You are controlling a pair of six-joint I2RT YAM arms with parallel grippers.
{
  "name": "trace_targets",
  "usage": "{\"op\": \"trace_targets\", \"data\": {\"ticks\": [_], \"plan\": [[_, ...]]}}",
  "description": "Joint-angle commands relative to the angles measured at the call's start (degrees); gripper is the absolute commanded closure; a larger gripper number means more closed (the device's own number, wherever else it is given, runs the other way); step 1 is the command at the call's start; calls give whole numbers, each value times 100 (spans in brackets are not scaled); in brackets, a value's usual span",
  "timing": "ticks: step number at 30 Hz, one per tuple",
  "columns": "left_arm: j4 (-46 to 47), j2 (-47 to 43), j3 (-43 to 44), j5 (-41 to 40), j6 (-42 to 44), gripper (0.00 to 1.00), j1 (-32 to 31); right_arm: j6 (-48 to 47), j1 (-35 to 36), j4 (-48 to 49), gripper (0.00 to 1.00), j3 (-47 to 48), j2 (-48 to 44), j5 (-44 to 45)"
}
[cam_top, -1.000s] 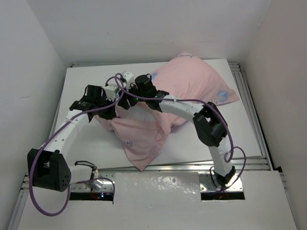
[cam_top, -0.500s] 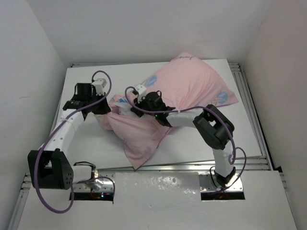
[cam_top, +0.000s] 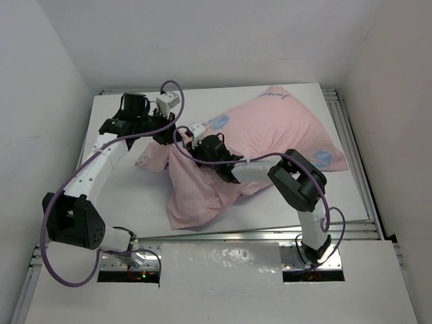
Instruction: Put the pillow into the pillowcase
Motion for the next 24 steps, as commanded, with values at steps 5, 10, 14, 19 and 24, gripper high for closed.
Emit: {"op": "trace_targets", "data": {"ticks": [5, 10, 14, 19, 24], "plan": [[-1775, -457, 444, 1505, 2753, 100, -72, 956, 56, -1223, 100, 267, 579, -556], [-1990, -852, -1067, 971, 3373, 100, -72, 2231, -358, -397, 84, 601, 623, -644], [-1234, -1081, -1465, 83, 2618, 100, -63, 1628, -376, -737, 64, 831, 246, -776], [-740, -1301, -1554, -279, 1914, 100, 209, 151, -376, -2016, 40, 102, -1520, -671], [-371, -1275, -1580, -481, 1360, 95, 377, -369, -411, -3443, 24, 285, -2514, -1101]]}}
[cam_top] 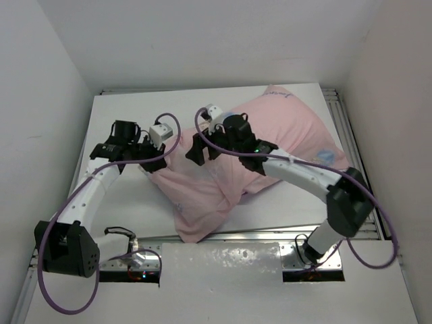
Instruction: Put the pillow into the pillowcase
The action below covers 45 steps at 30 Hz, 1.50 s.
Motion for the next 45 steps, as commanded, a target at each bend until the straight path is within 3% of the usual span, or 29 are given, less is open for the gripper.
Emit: {"op": "trace_targets", "data": {"ticks": [1, 4, 6, 9, 13, 18, 19, 20, 22, 23, 24, 29, 30, 31, 32, 35, 36, 37, 41, 45], "plan": [[549, -23, 9, -320, -546, 95, 110, -653, -87, -1343, 17, 248, -674, -345], [795, 144, 219, -294, -722, 95, 110, -610, -210, -2012, 11, 703, -869, -163], [910, 329, 499, -294, -889, 95, 110, -329, -377, -2573, 14, 864, -957, 215], [1243, 724, 1132, -188, -1144, 99, 110, -39, -981, -2673, 20, 87, -1456, 1357], [1578, 1898, 2763, -521, -1627, 100, 267, 261, -1712, -2532, 29, -962, -2370, 2113], [1281, 3410, 4480, -706, -1464, 99, 497, 120, -1985, -2813, 23, -798, -2311, 2117], [1157, 3553, 4918, -681, -1304, 94, 479, 216, -2099, -2813, 21, -762, -2267, 1985], [1017, 3685, 5087, -637, -1155, 71, 409, 304, -2413, -2822, 19, -692, -2188, 1557], [542, 3845, 5255, -400, -715, 33, 347, 489, -2801, -2848, 14, -683, -2144, 1229], [289, 3819, 5212, -329, -601, 1, 347, 516, -3204, -2918, 6, -717, -2178, 1184], [199, 3601, 5116, -311, -278, 0, 356, 568, -3399, -2989, 1, -779, -2231, 1184], [558, 1941, 3299, -592, 936, 0, 1091, 1051, -5101, -2709, 1, -2110, -3169, 605], [480, 1337, 3026, -914, 1695, 2, 1181, 1226, -5245, -2604, 1, -2368, -3294, 656], [384, 1062, 2362, -1187, 2173, 5, 1191, 1315, -5351, -2324, 1, -2596, -3399, 717], [87, 615, 1981, -1460, 2969, 18, 1182, 1455, -5491, -2173, 1, -3034, -3540, 831], [-407, 444, 838, -1664, 3390, 35, 1182, 2140, -5590, -1435, 5, -3941, -3690, 1296], [-330, 443, 322, -1734, 3347, 34, 1173, 2559, -5598, -1129, 9, -4152, -3795, 1489], [-199, 435, 55, -1761, 3338, 27, 1173, 2790, -5607, -1004, 9, -4520, -3848, 1622], [1364, 443, -1358, -2059, 3242, 12, 1077, 4010, -5607, -433, 7, -5287, -4059, 2597], [2544, 584, -1854, -2219, 3013, 3, 849, 4689, -5607, 78, 6, -5683, -3964, 3073]]}}
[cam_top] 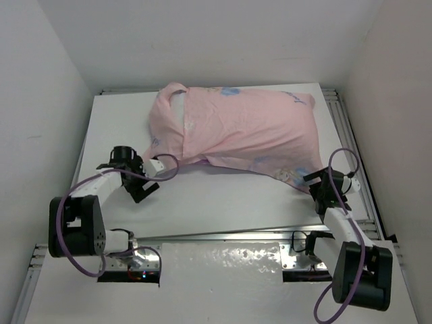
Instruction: Put the pillow into the pillowcase
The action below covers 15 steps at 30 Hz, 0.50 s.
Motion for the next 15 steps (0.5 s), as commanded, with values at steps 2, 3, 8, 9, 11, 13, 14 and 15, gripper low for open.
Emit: {"op": "trace_targets", "data": {"ticks": [2, 3, 8, 9, 11, 13, 14, 15], "plan": [[1411, -71, -14, 16, -106, 0, -293, 1209, -31, 760, 6, -206, 216, 628], [1472, -54, -58, 51, -168, 0, -372, 1219, -23, 786, 6, -241, 295, 584], [2657, 174, -611, -448, -765, 1, -803, 1403, -31, 1084, 7, -487, 550, 706], [2955, 340, -647, -658, -932, 3, -803, 1386, -31, 1146, 8, -496, 716, 715], [3204, 534, -533, -783, -1073, 23, -803, 1430, -31, 1331, 22, -531, 893, 698], [3072, 781, -262, -871, -1223, 43, -803, 1604, -31, 1559, 43, -610, 1103, 593], [2802, 834, -182, -828, -1223, 60, -803, 1632, -31, 1891, 66, -741, 1157, 435], [2486, 869, -94, -775, -1232, 70, -803, 1641, -31, 2051, 79, -786, 1218, 364]]}}
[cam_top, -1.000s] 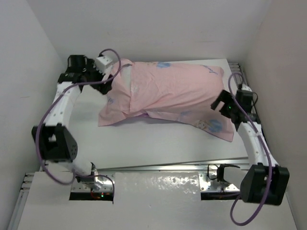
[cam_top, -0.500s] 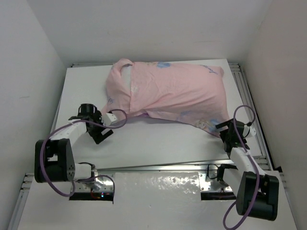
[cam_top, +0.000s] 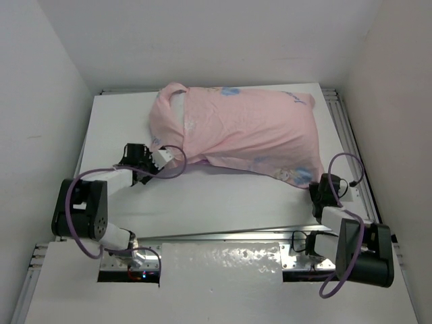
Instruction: Put the pillow into the pillowcase
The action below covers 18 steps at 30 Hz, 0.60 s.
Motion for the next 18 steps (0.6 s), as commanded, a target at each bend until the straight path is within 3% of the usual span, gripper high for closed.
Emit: {"op": "trace_targets", "data": {"ticks": [1, 2, 3, 7, 9, 12, 18], "plan": [[-220, 96, 402, 5, -314, 79, -5, 229, -20, 500, 91, -321, 285, -233], [-326, 61, 447, 41, -367, 98, -5, 203, -20, 545, 100, -365, 312, -277], [-492, -122, 500, 59, -524, 100, -5, 150, -20, 580, 100, -382, 304, -269], [-1055, -878, 947, 41, -727, 100, 21, -771, -20, 1107, 100, -488, -266, -374], [-1649, -1125, 1411, -107, -963, 100, 30, -1210, -20, 793, 100, -200, -1004, -383], [-2512, -1126, 3043, -126, -1158, 100, 144, -2526, -20, 63, 100, 740, -1866, -278], [-3323, -1082, 4874, -29, -1202, 100, 171, -3716, -20, -315, 100, 2428, -2518, -163]]}}
